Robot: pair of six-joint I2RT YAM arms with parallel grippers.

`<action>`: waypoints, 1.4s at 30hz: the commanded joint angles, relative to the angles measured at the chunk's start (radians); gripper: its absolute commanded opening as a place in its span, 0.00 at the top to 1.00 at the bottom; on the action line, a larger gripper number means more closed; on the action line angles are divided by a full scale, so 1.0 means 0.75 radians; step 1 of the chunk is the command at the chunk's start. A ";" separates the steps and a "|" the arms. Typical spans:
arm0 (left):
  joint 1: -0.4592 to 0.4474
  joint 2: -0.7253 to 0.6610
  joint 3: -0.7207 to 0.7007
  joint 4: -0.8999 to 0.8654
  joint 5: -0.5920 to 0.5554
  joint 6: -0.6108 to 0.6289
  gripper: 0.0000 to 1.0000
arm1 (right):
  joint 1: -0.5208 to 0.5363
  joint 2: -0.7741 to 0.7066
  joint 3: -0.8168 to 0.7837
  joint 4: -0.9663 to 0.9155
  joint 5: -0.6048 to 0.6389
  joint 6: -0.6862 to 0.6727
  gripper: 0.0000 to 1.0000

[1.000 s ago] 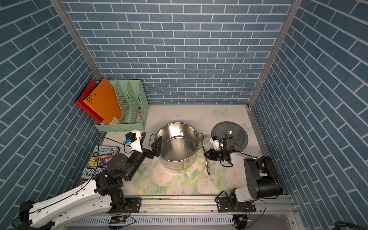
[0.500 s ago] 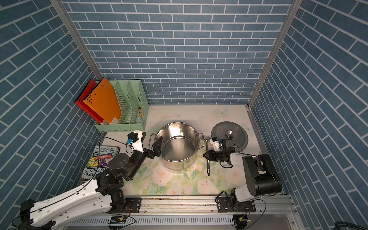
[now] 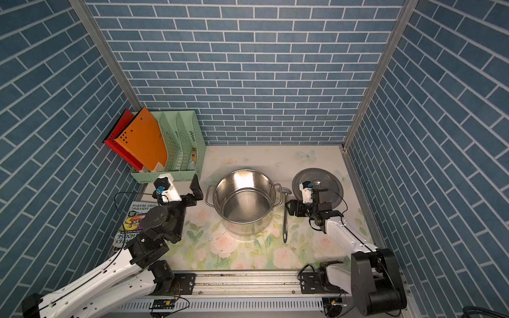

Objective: Stir the soup with a spoon
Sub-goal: Reset both arms

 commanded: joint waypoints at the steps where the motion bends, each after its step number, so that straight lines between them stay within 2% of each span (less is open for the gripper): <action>1: 0.183 -0.061 -0.126 0.125 -0.019 0.051 0.00 | -0.013 -0.180 0.085 -0.125 0.321 -0.046 0.01; 6: 0.456 -0.030 -0.379 0.394 0.047 0.082 0.00 | -0.114 -0.342 0.075 0.011 0.566 -0.118 0.00; 11: 0.664 0.126 -0.556 0.723 0.223 0.046 0.00 | -0.202 -0.367 -0.175 0.582 0.593 -0.368 0.00; 14: 0.725 0.270 -0.574 0.843 0.330 0.051 0.00 | -0.208 -0.338 -0.351 0.937 0.584 -0.443 0.00; 18: 0.737 0.449 -0.637 1.089 0.457 0.099 0.00 | -0.206 -0.202 -0.565 1.437 0.553 -0.472 0.00; 21: 0.764 0.564 -0.683 1.257 0.566 0.106 0.00 | -0.206 -0.006 -0.624 1.687 0.517 -0.446 0.00; 24: 0.807 0.655 -0.685 1.329 0.655 0.113 0.00 | -0.199 0.190 -0.642 1.920 0.503 -0.424 0.00; 27: 0.862 0.738 -0.675 1.382 0.723 0.122 0.00 | -0.194 0.363 -0.637 2.059 0.508 -0.435 0.00; 29: 0.909 0.773 -0.634 1.304 0.781 0.084 0.00 | -0.194 0.479 -0.623 2.148 0.517 -0.432 0.00; 30: 0.927 0.815 -0.636 1.338 0.815 0.075 0.00 | -0.194 0.533 -0.611 2.193 0.514 -0.431 0.00; 35: 0.959 1.145 -0.700 1.745 0.932 0.086 0.00 | -0.192 0.526 -0.493 1.920 0.543 -0.431 0.00; 36: 0.971 1.151 -0.685 1.731 0.954 0.082 0.00 | -0.193 0.536 -0.461 1.876 0.560 -0.421 0.00; 40: 1.029 1.130 -0.510 1.348 0.960 -0.001 0.00 | -0.195 0.540 -0.423 1.822 0.562 -0.410 0.00; 42: 1.030 1.136 -0.514 1.381 0.957 -0.004 0.00 | -0.196 0.540 -0.421 1.821 0.566 -0.410 0.00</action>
